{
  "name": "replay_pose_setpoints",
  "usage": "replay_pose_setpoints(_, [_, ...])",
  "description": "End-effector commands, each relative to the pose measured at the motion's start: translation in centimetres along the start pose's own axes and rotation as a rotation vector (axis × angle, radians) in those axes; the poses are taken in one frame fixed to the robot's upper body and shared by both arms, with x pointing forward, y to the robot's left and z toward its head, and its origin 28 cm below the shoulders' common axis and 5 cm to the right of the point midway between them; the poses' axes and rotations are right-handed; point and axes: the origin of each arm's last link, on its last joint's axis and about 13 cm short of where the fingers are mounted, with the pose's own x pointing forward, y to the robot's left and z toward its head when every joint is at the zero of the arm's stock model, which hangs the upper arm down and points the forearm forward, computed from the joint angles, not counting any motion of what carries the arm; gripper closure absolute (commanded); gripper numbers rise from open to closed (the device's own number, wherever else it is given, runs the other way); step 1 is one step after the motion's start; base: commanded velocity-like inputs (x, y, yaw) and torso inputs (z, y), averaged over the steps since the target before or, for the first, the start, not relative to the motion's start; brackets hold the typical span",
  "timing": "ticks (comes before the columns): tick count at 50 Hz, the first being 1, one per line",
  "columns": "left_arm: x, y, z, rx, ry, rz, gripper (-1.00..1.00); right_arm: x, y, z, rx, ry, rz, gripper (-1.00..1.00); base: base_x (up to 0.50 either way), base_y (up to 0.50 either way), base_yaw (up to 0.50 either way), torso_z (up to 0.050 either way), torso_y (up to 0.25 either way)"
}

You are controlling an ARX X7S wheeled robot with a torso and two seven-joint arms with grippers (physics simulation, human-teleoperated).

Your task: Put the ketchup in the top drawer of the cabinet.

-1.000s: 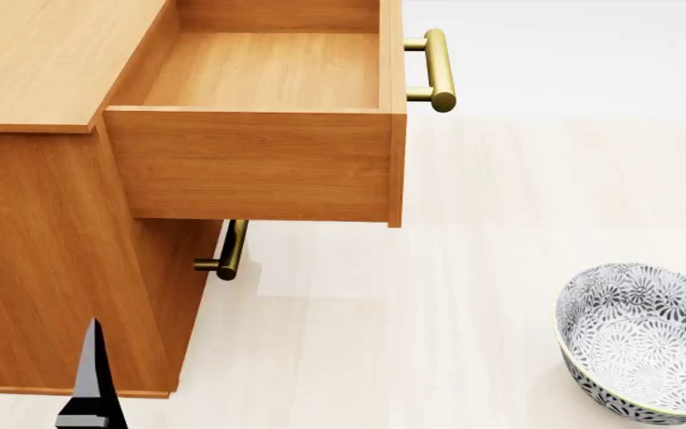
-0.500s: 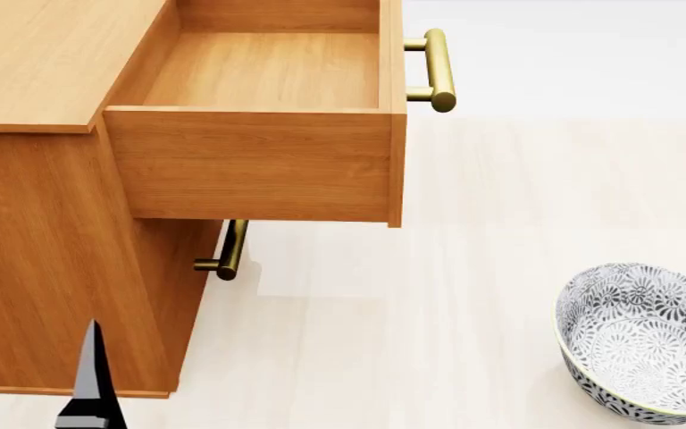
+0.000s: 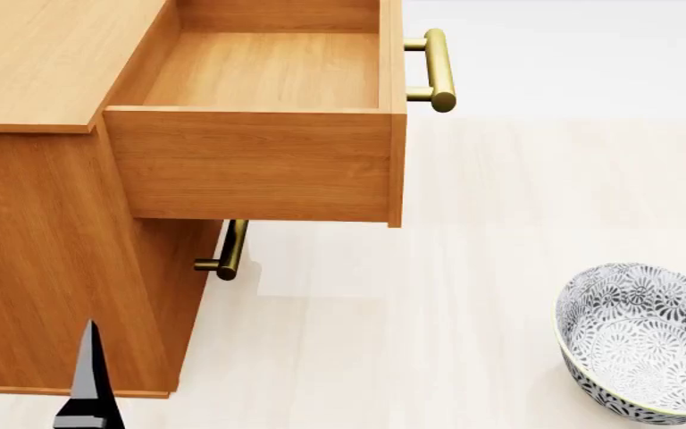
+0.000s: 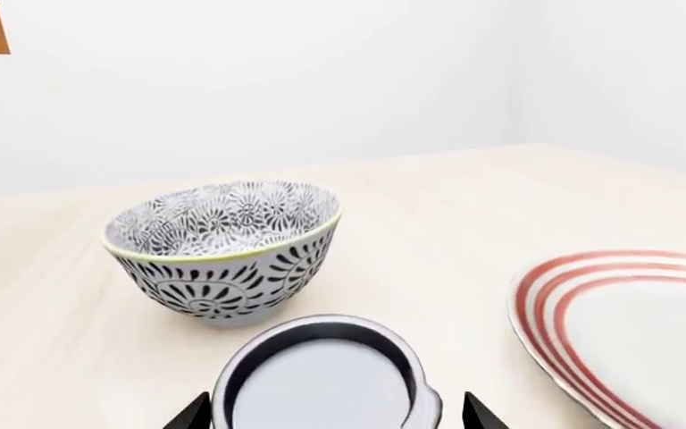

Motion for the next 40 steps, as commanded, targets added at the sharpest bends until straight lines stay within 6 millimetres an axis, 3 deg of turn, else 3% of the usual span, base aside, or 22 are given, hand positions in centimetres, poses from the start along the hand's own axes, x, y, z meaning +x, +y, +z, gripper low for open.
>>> replay_pose_setpoints(1, [-0.05,0.02,-0.07,0.000,0.002,0.001,-1.00,0.21,0.16,-0.51,0.007,0.010,0.002,-1.00,0.00,0.00,0.00,0.000,0.000])
replay_pose_setpoints(20, [-0.02,0.04,-0.16,0.000,0.003,0.002,-1.00,0.49,0.31,-0.70,0.009,0.013,0.006,-1.00,0.00,0.00,0.00,0.000,0.000])
replay_pose_setpoints(21, [-0.01,0.03,-0.16,0.000,0.003,0.003,-1.00,0.50,0.30,-0.69,0.011,0.013,0.005,1.00,0.00,0.00,0.00,0.000,0.000])
replay_pose_setpoints(40, [-0.03,-0.02,-0.25,0.004,0.008,0.006,-1.00,0.55,0.54,-0.56,0.015,0.006,0.010,1.00,0.00,0.00,0.00,0.000,0.000])
